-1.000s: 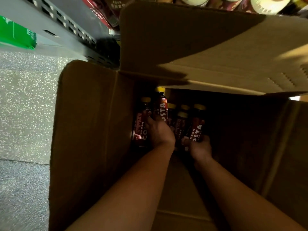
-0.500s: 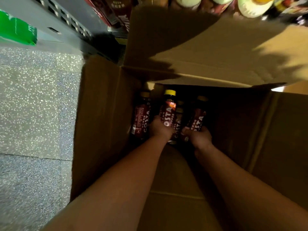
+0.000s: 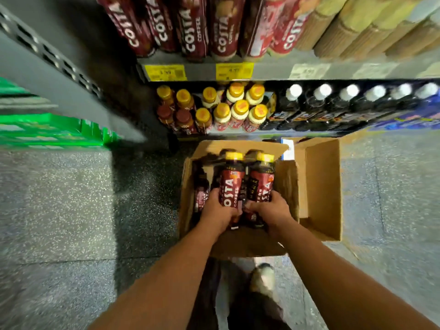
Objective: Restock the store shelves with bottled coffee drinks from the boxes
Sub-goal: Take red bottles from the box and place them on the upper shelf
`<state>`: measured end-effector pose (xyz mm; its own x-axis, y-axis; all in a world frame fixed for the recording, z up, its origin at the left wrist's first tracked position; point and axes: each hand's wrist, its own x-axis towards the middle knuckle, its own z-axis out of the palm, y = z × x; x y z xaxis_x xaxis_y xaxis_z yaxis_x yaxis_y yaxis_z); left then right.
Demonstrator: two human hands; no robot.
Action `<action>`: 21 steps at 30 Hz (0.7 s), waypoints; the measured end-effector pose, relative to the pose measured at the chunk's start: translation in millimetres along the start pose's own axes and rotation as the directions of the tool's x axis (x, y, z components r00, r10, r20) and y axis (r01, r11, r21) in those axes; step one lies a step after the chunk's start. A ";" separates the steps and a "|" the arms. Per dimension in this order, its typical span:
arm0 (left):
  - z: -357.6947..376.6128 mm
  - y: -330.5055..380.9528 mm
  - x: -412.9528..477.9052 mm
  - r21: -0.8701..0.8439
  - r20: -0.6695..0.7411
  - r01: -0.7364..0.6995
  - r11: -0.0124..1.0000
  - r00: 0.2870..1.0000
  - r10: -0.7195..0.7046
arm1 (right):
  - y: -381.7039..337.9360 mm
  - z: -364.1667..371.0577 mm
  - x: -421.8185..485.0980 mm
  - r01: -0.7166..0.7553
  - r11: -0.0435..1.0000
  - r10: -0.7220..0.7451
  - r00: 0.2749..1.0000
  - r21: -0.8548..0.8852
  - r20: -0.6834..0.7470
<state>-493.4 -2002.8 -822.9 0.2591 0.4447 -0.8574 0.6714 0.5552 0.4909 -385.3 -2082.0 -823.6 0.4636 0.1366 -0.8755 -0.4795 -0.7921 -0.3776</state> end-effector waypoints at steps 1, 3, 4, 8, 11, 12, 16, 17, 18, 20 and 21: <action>-4.3 6.7 -15.1 -0.005 -0.020 -0.038 0.999 0.999 0.038 | 0.3 -5.2 -5.5 0.025 1.000 -0.025 1.000 0.004 0.001; -11.0 20.6 -46.5 -0.032 -0.044 -0.121 0.992 0.992 0.119 | -1.2 -14.6 -13.7 0.094 0.996 -0.094 0.996 -0.009 0.013; -13.7 26.4 -59.8 -0.050 -0.047 -0.152 0.987 0.988 0.149 | -10.8 -18.1 -29.5 0.135 0.991 -0.134 0.991 -0.017 0.028; -16.3 33.1 -99.2 -0.088 -0.101 -0.256 0.963 0.964 0.247 | -44.3 -40.0 -105.8 0.298 0.952 -0.292 0.953 -0.069 0.080; -15.7 25.4 -109.7 -0.001 -0.180 -0.337 0.942 0.926 0.331 | -55.0 -56.4 -157.1 0.380 0.924 -0.376 0.924 -0.041 0.074; -15.9 30.6 -122.3 0.005 -0.196 -0.362 0.932 0.914 0.356 | -59.9 -62.4 -174.9 0.415 0.908 -0.410 0.909 -0.054 0.079; -21.6 74.9 -220.6 -0.072 -0.217 -0.457 0.887 0.875 0.433 | -76.3 -84.7 -234.1 0.514 0.857 -0.507 0.854 -0.043 0.115; -22.5 83.6 -240.3 -0.099 -0.215 -0.494 0.864 0.858 0.466 | -79.1 -89.2 -243.5 0.532 0.846 -0.526 0.843 -0.032 0.110; -23.3 90.9 -257.6 -0.122 -0.215 -0.525 0.842 0.843 0.494 | -82.2 -93.8 -253.6 0.553 0.833 -0.547 0.830 -0.029 0.109; -26.7 102.2 -287.6 -0.180 -0.195 -0.567 0.804 0.821 0.536 | -88.9 -103.1 -276.9 0.596 0.803 -0.591 0.799 -0.018 0.110; -29.9 106.4 -300.2 -0.208 -0.170 -0.594 0.777 0.804 0.570 | -92.8 -107.9 -291.7 0.610 0.793 -0.606 0.787 0.003 0.113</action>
<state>-520.5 -2056.2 -508.7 0.4729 0.7931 -0.3837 0.2237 0.3132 0.9230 -395.7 -2112.5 -500.7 0.5716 0.6549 -0.4944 -0.0994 -0.5428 -0.8340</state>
